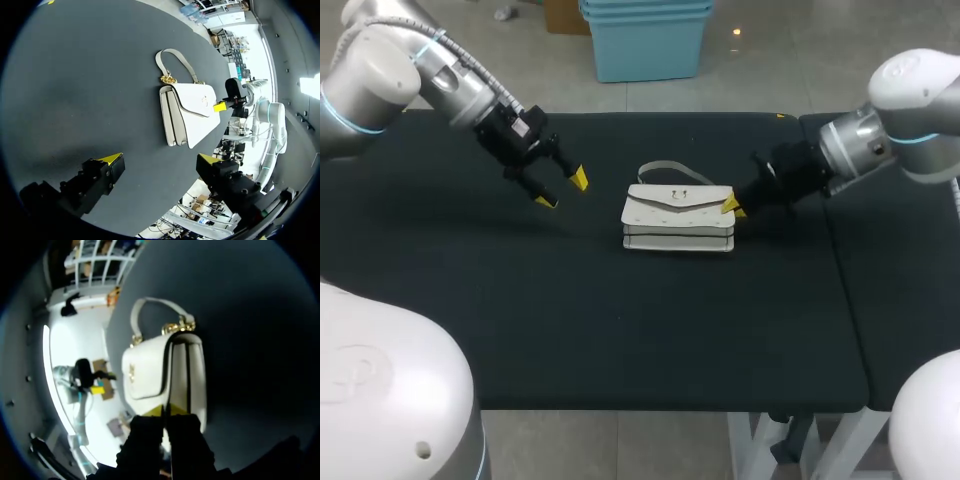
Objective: Pick up the bag, open it, inspect its contents, close it, and place it on the opposite side
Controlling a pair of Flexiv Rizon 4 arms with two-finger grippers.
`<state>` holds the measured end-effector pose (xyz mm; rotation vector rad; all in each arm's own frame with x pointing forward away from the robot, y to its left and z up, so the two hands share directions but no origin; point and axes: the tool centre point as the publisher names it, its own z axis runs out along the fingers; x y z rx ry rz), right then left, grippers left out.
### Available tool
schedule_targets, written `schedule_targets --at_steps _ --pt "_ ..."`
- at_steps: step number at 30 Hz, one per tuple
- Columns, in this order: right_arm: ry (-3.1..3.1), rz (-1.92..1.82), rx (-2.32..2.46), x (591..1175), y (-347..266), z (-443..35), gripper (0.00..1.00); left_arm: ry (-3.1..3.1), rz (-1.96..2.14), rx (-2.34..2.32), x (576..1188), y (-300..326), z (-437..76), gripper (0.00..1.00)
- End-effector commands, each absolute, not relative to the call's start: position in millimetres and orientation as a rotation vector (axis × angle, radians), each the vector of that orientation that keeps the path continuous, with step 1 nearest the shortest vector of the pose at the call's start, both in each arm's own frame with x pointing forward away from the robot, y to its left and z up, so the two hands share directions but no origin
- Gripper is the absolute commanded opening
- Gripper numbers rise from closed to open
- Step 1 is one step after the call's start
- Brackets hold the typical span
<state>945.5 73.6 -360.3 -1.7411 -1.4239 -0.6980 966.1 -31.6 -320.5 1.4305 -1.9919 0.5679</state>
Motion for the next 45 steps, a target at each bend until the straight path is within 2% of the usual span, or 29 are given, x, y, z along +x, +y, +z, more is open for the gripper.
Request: schedule_targets --at_steps 1,8,26,40,45 --pt "-1.426 -0.684 -1.729 948.1 73.8 -360.4 0.0 -1.99 0.563 1.427 968.0 -31.7 -321.0 1.0" --pt "-1.427 -0.676 -1.727 957.2 62.4 -362.1 0.0 -2.06 0.513 1.397 976.0 -19.7 -313.9 1.0" --pt "-1.545 -0.633 -1.81 1032.6 -76.0 -377.4 0.0 -2.264 0.132 1.205 1019.8 45.6 -295.8 1.0" --pt "-1.653 -0.525 -1.918 1061.8 -140.9 -370.2 0.0 -2.337 -0.032 1.437 1038.9 82.3 -273.8 1.0" --pt "-1.653 -0.525 -1.918 1061.8 -140.9 -370.2 0.0 -2.347 -0.04 1.46 1039.5 85.4 -270.9 1.0"
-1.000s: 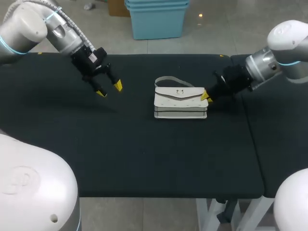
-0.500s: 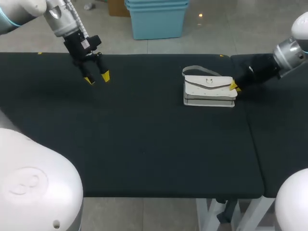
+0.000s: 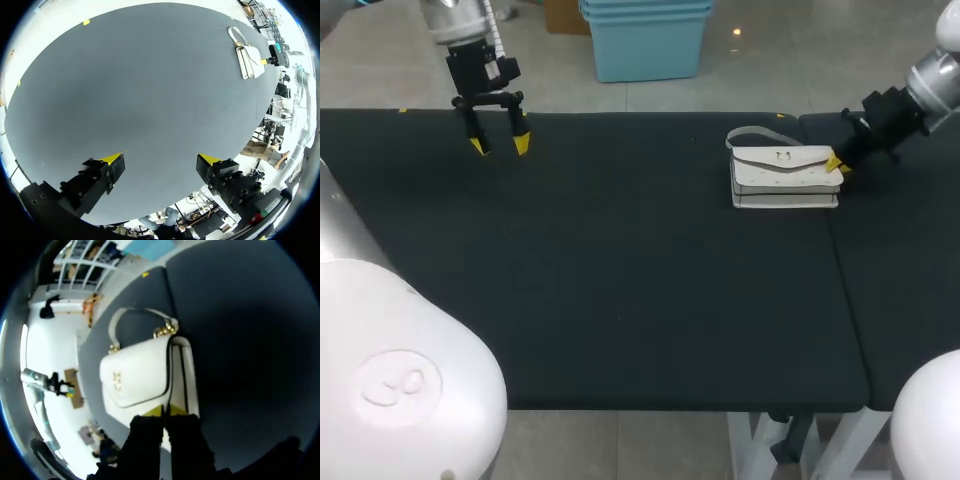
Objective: Pick up the bag, open it, inspect its contents, close it, and place it on the opposite side
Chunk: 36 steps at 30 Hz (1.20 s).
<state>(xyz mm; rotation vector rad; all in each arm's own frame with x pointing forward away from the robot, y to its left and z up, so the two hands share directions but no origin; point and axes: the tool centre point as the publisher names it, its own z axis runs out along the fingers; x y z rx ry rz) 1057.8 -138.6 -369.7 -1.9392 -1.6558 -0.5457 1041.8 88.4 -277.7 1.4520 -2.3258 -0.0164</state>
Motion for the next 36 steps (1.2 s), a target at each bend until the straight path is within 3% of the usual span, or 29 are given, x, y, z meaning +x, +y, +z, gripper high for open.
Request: schedule_targets --at_steps 1,15,26,36 --pt "-1.653 -0.525 -1.918 1061.8 -140.9 -370.2 0.0 -2.347 -0.04 1.46 1039.5 85.4 -270.9 1.0" --pt "-1.653 -0.525 -1.918 1061.8 -140.9 -370.2 0.0 -2.347 -0.04 1.46 1039.5 85.4 -270.9 1.0" --pt "-1.61 -0.608 -2.063 1101.3 -203.6 -340.3 0.0 -2.395 -0.089 1.581 1053.3 120.1 -251.5 1.0" --pt "-1.661 -0.586 -2.062 1136.8 -237.4 -346.4 0.0 -2.411 -0.16 1.635 1067.4 140.6 -242.3 1.0"
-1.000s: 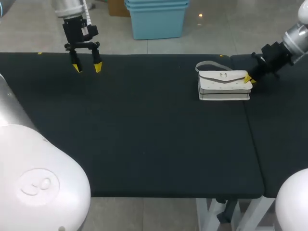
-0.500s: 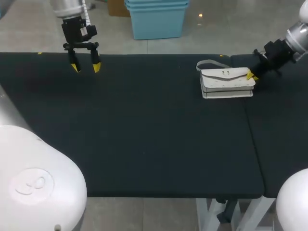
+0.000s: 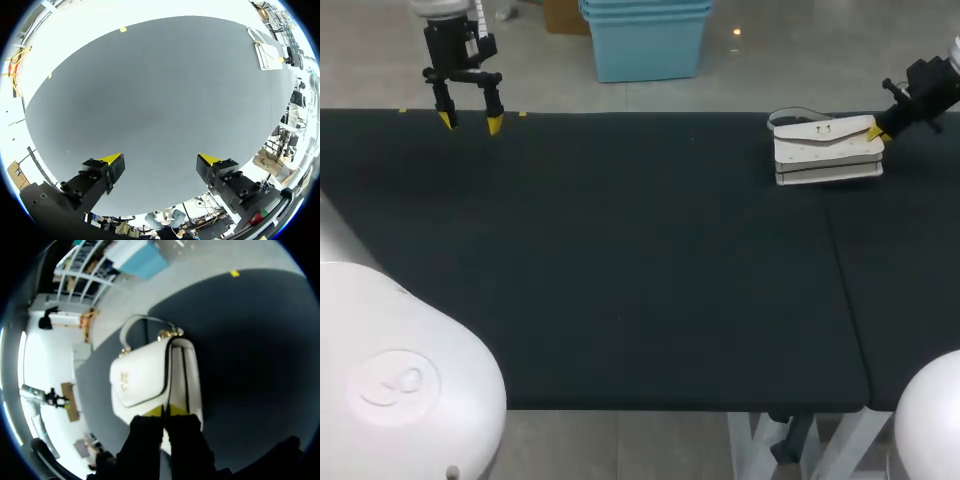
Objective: Pick up the bag, open it, inspect its contents, close it, and place it on the opposite side
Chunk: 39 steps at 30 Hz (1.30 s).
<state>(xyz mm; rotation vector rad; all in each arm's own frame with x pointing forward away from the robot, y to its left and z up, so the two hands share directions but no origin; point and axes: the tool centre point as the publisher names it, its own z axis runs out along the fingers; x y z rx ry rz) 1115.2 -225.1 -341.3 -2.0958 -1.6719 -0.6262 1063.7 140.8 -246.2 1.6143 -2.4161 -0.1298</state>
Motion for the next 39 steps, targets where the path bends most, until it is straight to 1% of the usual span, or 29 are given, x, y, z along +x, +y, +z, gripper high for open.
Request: schedule_targets --at_steps 1,10,19,32,33,34,35,36,37,39 --pt "-1.647 -0.576 -2.082 1139.4 -241.0 -347.9 0.0 -2.41 -0.157 1.638 1068.6 142.2 -242.0 1.0" --pt "-1.639 -0.541 -2.128 1156.0 -267.6 -356.6 0.0 -2.399 -0.168 1.658 1074.8 152.3 -241.0 1.0" --pt "-1.649 -0.538 -2.16 1163.7 -291.0 -348.5 0.0 -2.384 -0.189 1.699 1078.2 159.1 -237.9 1.0" --pt "-1.678 -0.508 -2.122 1166.7 -284.9 -356.1 0.0 -2.373 -0.19 1.699 1079.5 159.0 -240.0 1.0" --pt "-1.679 -0.504 -2.124 1166.7 -284.6 -356.4 0.07 -2.373 -0.191 1.698 1079.5 159.0 -240.0 1.0" --pt "-1.678 -0.503 -2.125 1166.8 -284.6 -356.4 0.23 -2.373 -0.191 1.698 1079.4 159.0 -240.0 1.0" --pt "-1.679 -0.5 -2.129 1166.8 -284.8 -356.4 0.43 -2.373 -0.19 1.699 1079.3 159.0 -239.9 1.0" --pt "-1.677 -0.497 -2.135 1166.6 -285.3 -355.8 0.73 -2.373 -0.189 1.701 1079.0 159.2 -239.6 1.0" --pt "-1.677 -0.497 -2.136 1166.3 -285.8 -354.8 1.0 -2.374 -0.188 1.701 1078.9 159.2 -239.5 1.0" --pt "-1.685 -0.492 -2.158 1164.9 -286.9 -352.1 1.0 -2.375 -0.185 1.702 1078.2 159.5 -238.9 1.0"
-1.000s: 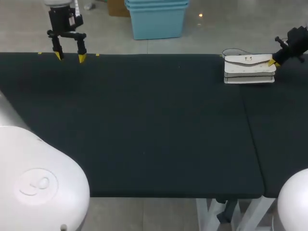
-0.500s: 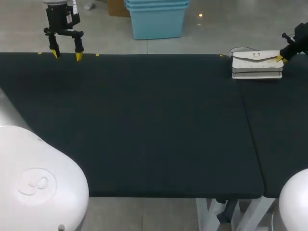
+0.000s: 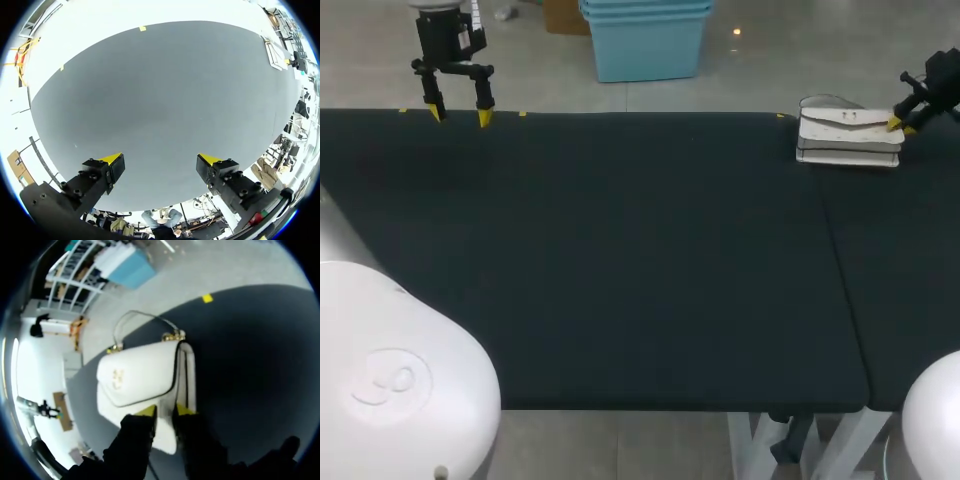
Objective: Pick up the bag, open it, inspect its contents, close it, and place it on the opposite side
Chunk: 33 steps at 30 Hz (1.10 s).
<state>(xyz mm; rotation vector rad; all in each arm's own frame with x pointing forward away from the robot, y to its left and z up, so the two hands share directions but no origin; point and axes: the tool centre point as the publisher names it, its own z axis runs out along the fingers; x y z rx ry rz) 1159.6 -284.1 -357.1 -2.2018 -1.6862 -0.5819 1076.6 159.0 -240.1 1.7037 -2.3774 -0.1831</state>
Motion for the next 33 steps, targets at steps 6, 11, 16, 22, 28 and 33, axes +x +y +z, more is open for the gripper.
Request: schedule_targets --at_steps 6,11,16,22,28,33 --pt "-1.743 -0.46 -2.272 1155.6 -285.8 -339.0 1.0 -2.385 -0.146 1.719 1076.6 160.0 -239.2 1.0" --pt "-1.801 -0.431 -2.376 1144.9 -282.2 -323.7 1.0 -2.406 -0.114 1.766 1074.6 161.1 -237.9 1.0" --pt "-1.854 -0.402 -2.498 1130.4 -276.8 -307.4 1.0 -2.417 -0.098 1.832 1073.1 162.7 -234.0 1.0" --pt "-1.921 -0.386 -2.537 1109.3 -267.2 -288.0 1.0 -2.42 -0.077 1.879 1074.0 165.2 -233.1 1.0" --pt "-1.985 -0.395 -2.536 1090.7 -258.4 -272.6 1.0 -2.419 -0.047 1.934 1075.9 167.9 -234.1 1.0" --pt "-1.984 -0.351 -2.613 1076.5 -247.0 -261.8 1.0 -2.408 0.002 1.984 1078.1 171.6 -232.6 1.0"
